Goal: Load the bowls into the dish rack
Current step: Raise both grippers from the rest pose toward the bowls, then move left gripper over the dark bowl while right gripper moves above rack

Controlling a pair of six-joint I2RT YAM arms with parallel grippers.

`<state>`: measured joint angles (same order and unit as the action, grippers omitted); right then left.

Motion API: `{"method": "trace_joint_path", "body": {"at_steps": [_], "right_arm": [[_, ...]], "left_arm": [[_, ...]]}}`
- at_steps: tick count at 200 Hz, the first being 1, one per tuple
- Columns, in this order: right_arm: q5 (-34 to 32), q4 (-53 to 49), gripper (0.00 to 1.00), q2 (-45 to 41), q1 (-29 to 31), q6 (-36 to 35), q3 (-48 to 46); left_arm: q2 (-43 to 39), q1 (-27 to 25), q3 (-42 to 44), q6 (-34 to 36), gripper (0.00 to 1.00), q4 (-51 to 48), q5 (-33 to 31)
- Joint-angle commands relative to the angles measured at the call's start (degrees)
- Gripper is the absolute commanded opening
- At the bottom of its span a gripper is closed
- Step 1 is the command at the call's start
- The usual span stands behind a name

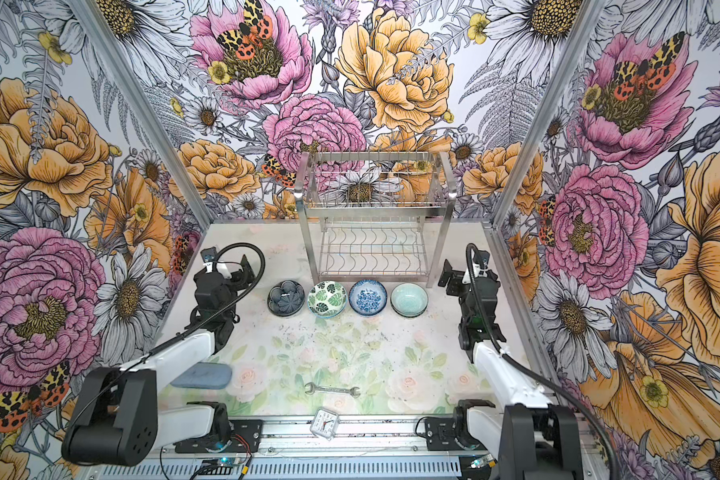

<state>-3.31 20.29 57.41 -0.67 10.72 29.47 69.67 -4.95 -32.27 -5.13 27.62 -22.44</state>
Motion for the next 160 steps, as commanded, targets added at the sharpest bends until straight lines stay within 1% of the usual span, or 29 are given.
{"method": "trace_joint_path", "body": {"at_steps": [1, 17, 39, 66, 83, 107, 134, 140, 144, 160], "right_arm": [[-2.46, -14.82, 1.0, -3.58, 2.96, 1.83, 3.77], [-2.25, -20.39, 0.99, -3.91, 4.75, 1.97, 7.67], [-4.08, -27.79, 0.98, -0.53, 8.37, 1.85, 14.89], [-7.21, -34.44, 0.98, 4.69, 13.58, 0.39, 22.38], [-7.62, -36.17, 0.98, 7.85, 16.2, -0.34, 25.69], [-8.54, -37.55, 0.98, 11.38, 18.99, -1.56, 29.01], [-9.92, -38.07, 0.98, 13.29, 20.97, -3.17, 30.55], [-9.97, -38.11, 0.98, 13.44, 21.07, -3.32, 30.65], [-9.94, -38.1, 0.98, 13.54, 21.14, -3.33, 30.64], [-10.01, -38.13, 0.98, 13.98, 21.15, -3.34, 30.6]], "left_arm": [[-3.66, -0.61, -5.44, -8.18, 0.99, -17.97, -3.49], [-5.36, -0.99, -9.58, -10.64, 0.99, -26.57, -0.54], [-6.54, -2.24, -13.48, -12.72, 0.99, -36.58, 2.22], [-6.16, -3.24, -15.1, -12.89, 0.99, -44.12, 4.57], [-4.18, -3.58, -14.88, -12.76, 0.99, -46.0, 5.85], [0.29, -3.9, -14.78, -13.24, 0.99, -46.69, 9.94], [4.32, -5.1, -14.37, -13.46, 0.99, -46.04, 10.04], [5.02, -5.37, -14.31, -13.43, 0.98, -45.7, 10.04], [5.44, -5.37, -14.31, -13.38, 0.97, -45.48, 11.86], [7.19, -5.49, -14.29, -13.35, 0.92, -44.79, 13.56]]}}
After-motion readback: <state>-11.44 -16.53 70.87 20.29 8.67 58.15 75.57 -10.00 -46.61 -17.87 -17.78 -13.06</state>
